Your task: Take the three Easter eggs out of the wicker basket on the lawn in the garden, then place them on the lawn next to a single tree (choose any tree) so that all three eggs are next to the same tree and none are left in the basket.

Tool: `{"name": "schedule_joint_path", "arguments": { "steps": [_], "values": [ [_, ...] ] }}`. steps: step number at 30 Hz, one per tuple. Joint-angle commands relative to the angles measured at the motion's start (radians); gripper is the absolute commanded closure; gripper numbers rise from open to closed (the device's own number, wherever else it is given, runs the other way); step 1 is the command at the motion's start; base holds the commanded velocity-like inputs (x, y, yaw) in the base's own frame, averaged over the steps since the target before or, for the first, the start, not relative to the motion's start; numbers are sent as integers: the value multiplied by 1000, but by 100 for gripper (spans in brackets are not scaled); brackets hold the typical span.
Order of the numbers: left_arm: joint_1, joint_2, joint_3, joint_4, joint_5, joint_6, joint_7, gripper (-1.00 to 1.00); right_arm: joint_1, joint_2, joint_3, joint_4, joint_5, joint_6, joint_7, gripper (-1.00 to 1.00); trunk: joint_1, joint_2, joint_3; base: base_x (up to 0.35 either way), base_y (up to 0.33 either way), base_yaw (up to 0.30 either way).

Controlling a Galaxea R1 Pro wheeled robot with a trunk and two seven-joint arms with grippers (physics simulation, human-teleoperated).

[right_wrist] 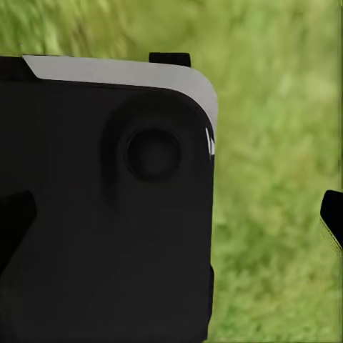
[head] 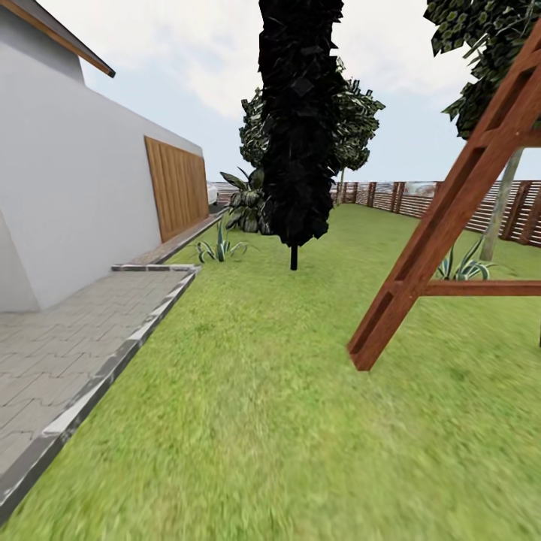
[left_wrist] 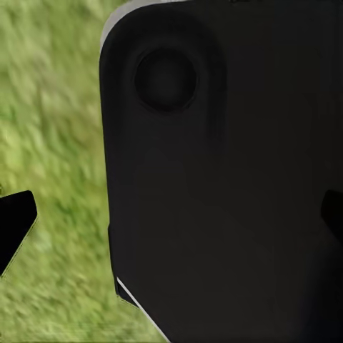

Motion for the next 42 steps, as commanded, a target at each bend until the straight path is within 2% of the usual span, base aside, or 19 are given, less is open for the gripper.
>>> {"name": "schedule_joint_path", "arguments": {
  "steps": [1, 42],
  "values": [
    [1, 0, 0, -2, 0, 1, 0, -100, -1, 0, 0, 1, 1, 0, -1, -100, 1, 0, -1, 334, 0, 0],
    [1, 0, 0, -2, 0, 1, 0, -100, -1, -1, 0, 1, 1, 0, -1, -100, 1, 0, -1, 335, 0, 0]
  ]
}}
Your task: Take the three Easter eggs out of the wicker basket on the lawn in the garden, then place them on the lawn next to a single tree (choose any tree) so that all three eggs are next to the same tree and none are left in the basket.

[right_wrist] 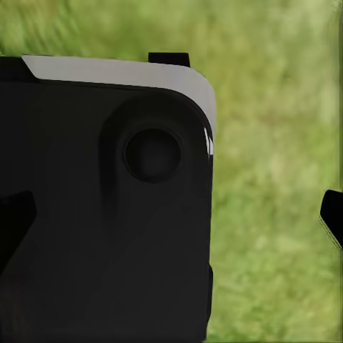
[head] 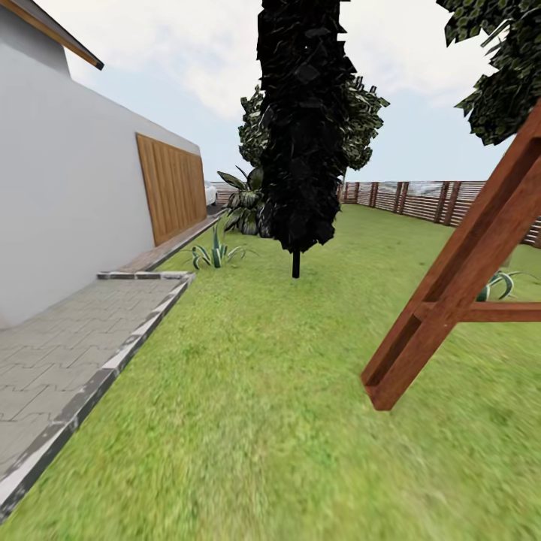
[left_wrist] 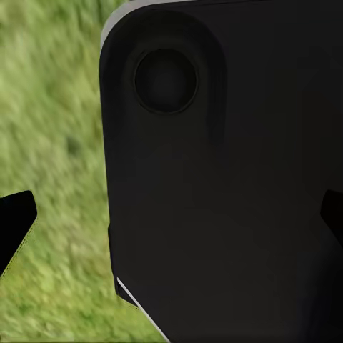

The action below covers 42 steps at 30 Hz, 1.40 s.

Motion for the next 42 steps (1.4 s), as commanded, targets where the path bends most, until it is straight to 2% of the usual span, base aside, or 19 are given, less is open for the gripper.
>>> {"name": "schedule_joint_path", "arguments": {
  "steps": [1, 42],
  "values": [
    [1, 0, 0, -2, 0, 1, 0, -100, -1, 0, 0, 1, 1, 0, -1, -100, 1, 0, -1, 336, 0, 0],
    [1, 0, 0, -2, 0, 1, 0, -100, -1, 0, 0, 1, 1, 0, -1, -100, 1, 0, -1, 336, 0, 0]
  ]
}}
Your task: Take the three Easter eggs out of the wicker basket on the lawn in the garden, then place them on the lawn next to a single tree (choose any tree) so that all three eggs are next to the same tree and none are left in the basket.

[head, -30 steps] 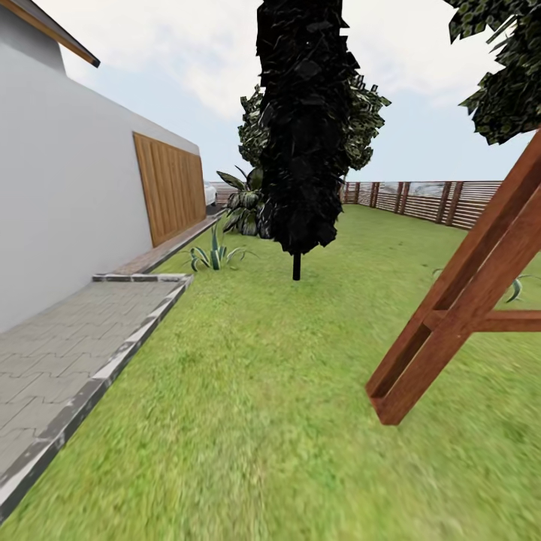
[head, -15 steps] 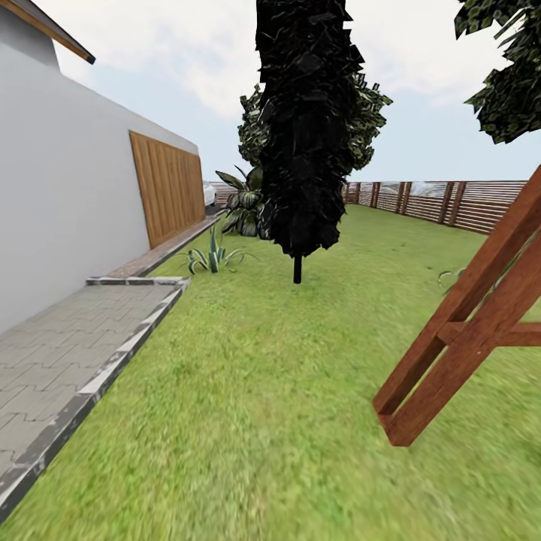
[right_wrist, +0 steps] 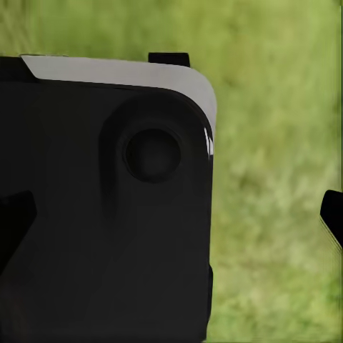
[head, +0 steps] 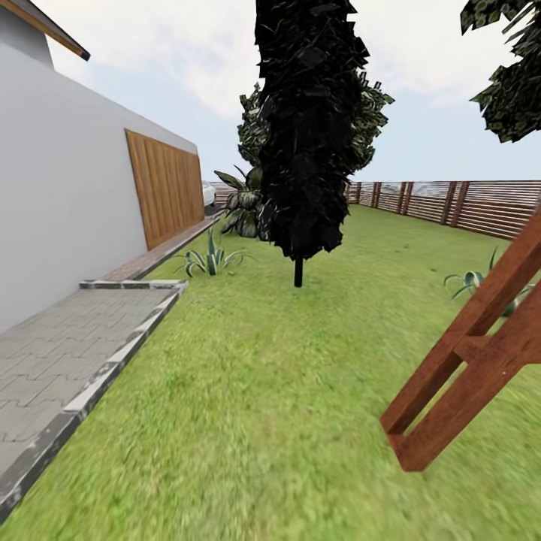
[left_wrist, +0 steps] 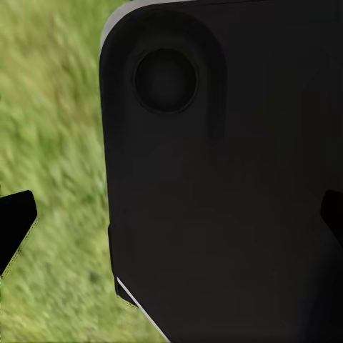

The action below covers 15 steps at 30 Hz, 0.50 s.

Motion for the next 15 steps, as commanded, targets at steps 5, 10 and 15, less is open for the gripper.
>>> {"name": "schedule_joint_path", "arguments": {
  "steps": [5, 10, 15],
  "values": [
    [1, 0, 0, -2, 0, 1, 0, -100, -1, 0, 0, 1, 1, 0, -1, -100, 1, 0, -1, 336, 0, 0],
    [1, 0, 0, -2, 0, 1, 0, -100, -1, 0, 0, 1, 1, 0, -1, -100, 1, 0, -1, 336, 0, 0],
    [1, 0, 0, -2, 0, 1, 0, -100, -1, 0, 0, 1, 1, 0, -1, -100, 1, 0, -1, 336, 0, 0]
  ]
}}
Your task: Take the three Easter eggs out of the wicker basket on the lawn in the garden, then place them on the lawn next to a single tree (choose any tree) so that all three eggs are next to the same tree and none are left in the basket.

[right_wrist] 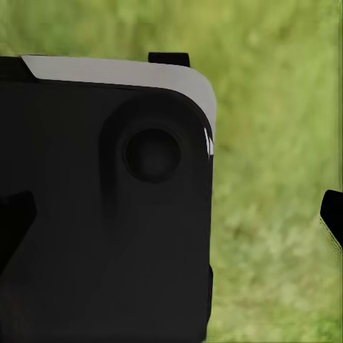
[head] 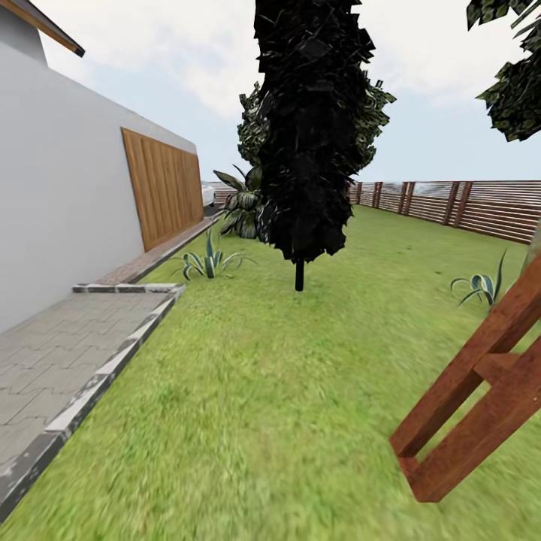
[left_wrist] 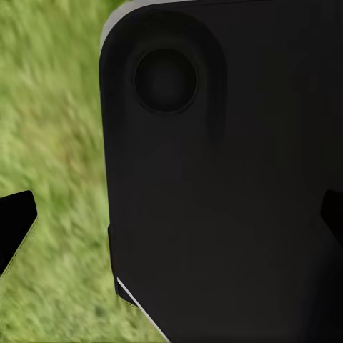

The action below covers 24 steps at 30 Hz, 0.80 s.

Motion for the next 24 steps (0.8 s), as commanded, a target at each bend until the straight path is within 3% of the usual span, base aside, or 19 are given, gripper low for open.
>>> {"name": "schedule_joint_path", "arguments": {
  "steps": [1, 24],
  "values": [
    [1, 0, 0, -2, 0, 1, 0, -100, -1, 0, 0, 1, 1, 0, -1, -100, 1, 0, -1, 336, 0, 0],
    [1, 0, 0, -2, 0, 1, 0, -100, -1, 0, 0, 1, 1, 0, -1, -100, 1, 0, -1, 336, 0, 0]
  ]
}}
